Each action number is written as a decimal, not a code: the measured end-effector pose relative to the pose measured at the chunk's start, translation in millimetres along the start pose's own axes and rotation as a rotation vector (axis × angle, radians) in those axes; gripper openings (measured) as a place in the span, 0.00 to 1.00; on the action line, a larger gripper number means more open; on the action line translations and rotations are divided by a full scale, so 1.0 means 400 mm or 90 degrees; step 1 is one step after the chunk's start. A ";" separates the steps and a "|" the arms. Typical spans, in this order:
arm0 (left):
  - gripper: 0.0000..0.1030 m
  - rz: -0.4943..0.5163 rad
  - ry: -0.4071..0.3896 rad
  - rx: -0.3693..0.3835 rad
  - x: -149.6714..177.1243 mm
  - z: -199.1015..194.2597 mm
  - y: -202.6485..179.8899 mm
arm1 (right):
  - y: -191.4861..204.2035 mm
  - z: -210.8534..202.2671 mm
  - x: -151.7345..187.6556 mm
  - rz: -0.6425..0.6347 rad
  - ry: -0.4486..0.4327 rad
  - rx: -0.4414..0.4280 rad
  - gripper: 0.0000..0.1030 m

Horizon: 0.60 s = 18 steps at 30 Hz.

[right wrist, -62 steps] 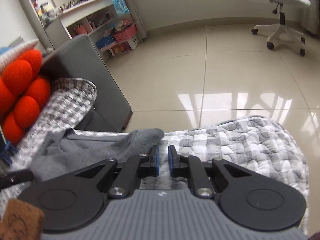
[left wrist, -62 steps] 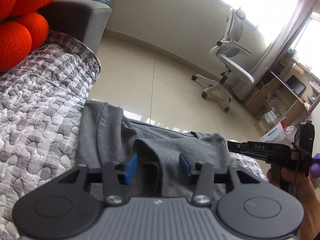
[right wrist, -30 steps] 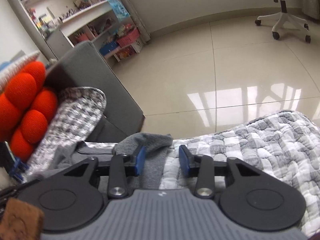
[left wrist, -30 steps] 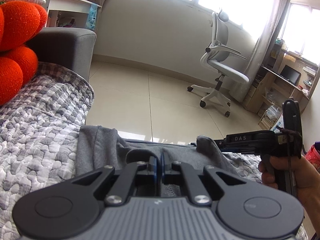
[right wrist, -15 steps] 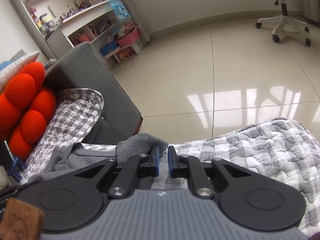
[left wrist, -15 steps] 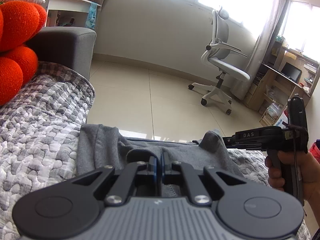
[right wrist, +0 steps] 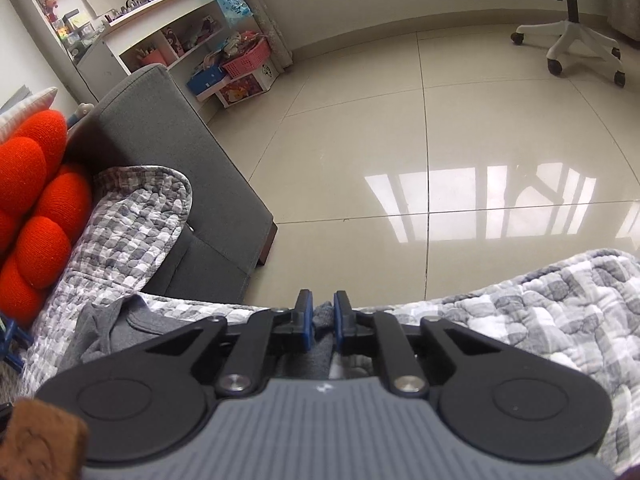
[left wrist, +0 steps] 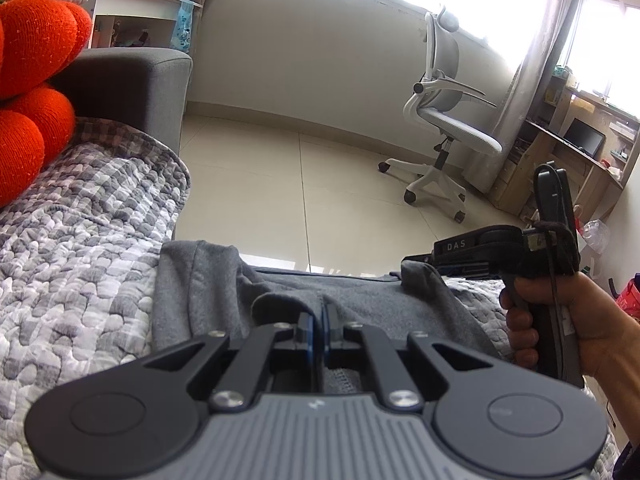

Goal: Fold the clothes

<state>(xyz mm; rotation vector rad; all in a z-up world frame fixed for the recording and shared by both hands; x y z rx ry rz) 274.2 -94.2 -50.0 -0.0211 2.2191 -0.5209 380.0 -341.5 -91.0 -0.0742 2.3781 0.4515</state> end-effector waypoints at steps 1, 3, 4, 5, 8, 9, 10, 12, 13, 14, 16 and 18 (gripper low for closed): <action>0.04 0.000 0.000 0.001 0.000 -0.001 -0.001 | -0.004 -0.005 -0.001 0.000 -0.002 0.000 0.07; 0.04 -0.002 -0.004 0.004 -0.003 -0.004 -0.001 | -0.011 -0.015 -0.003 -0.001 -0.006 -0.001 0.00; 0.04 -0.003 -0.006 0.006 -0.003 -0.005 -0.002 | -0.014 -0.020 -0.004 -0.002 -0.008 -0.001 0.00; 0.04 -0.004 -0.006 0.005 -0.003 -0.004 -0.002 | -0.018 -0.026 -0.006 -0.002 -0.010 -0.001 0.00; 0.04 -0.003 -0.003 0.003 -0.001 -0.002 -0.001 | -0.028 -0.041 -0.009 -0.003 -0.016 -0.002 0.06; 0.04 -0.004 -0.003 0.002 -0.001 -0.001 -0.001 | -0.032 -0.046 -0.010 -0.004 -0.018 -0.002 0.11; 0.04 -0.007 -0.002 0.002 -0.002 -0.001 0.000 | -0.035 -0.051 -0.011 -0.004 -0.020 -0.002 0.17; 0.04 -0.007 -0.003 0.001 -0.003 -0.002 0.001 | -0.033 -0.055 -0.007 -0.007 -0.021 -0.008 0.47; 0.04 -0.005 -0.003 0.001 -0.002 -0.003 0.000 | -0.030 -0.055 -0.003 -0.010 -0.020 -0.013 0.52; 0.04 -0.004 -0.004 0.001 -0.003 -0.004 -0.001 | -0.026 -0.055 0.000 -0.012 -0.019 -0.017 0.52; 0.04 -0.006 -0.004 0.001 -0.004 -0.003 -0.001 | -0.020 -0.056 0.007 -0.017 -0.018 -0.026 0.52; 0.04 -0.008 -0.006 -0.001 -0.004 -0.002 -0.002 | -0.014 -0.057 0.014 -0.021 -0.017 -0.034 0.52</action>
Point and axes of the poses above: each gripper's, at about its wrist camera, not at the fingertips, and z roughly the way its jaws point, y to its left, x to its underside, the point moved 4 cm from there along z, roughly the way its jaws point, and after that the axes turned 9 degrees about -z, right-handed, at the moved point
